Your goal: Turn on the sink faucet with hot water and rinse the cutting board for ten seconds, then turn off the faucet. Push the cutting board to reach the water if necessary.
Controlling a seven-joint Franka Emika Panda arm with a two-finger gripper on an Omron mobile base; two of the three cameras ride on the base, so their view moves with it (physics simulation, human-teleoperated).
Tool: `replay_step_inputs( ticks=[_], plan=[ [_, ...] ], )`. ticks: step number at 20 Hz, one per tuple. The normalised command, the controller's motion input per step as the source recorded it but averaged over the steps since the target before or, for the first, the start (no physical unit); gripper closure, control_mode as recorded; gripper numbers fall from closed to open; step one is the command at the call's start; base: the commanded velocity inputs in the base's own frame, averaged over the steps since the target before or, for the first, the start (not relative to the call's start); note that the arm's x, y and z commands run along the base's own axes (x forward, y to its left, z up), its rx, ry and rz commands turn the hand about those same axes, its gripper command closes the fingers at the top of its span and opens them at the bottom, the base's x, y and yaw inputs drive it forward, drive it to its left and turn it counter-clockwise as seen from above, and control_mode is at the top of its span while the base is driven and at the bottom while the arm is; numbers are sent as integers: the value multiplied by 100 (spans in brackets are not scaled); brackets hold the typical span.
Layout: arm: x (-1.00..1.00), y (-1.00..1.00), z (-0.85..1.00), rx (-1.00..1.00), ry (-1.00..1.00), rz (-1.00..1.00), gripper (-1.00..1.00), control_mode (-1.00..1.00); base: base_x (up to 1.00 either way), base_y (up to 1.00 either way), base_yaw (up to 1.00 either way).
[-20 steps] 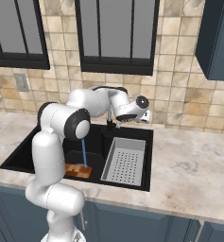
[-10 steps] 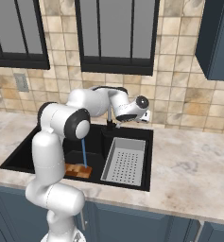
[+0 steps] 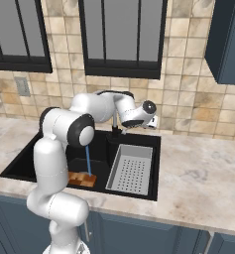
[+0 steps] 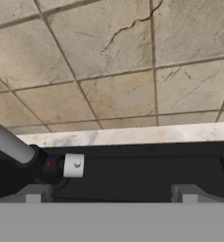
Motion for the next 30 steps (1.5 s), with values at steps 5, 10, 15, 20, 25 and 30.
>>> replay_step_inputs(
  ticks=[5,10,15,20,25,30],
  plan=[
    [0,0,0,0,0,0,-100,-100,0,0,0],
    [0,0,0,0,0,0,-100,-100,0,0,0],
    [0,0,0,0,0,0,-100,-100,0,0,0],
    [0,0,0,0,0,0,-100,-100,0,0,0],
    [0,0,0,0,0,0,-100,-100,0,0,0],
    [0,0,0,0,0,0,-100,-100,0,0,0]
  ],
)
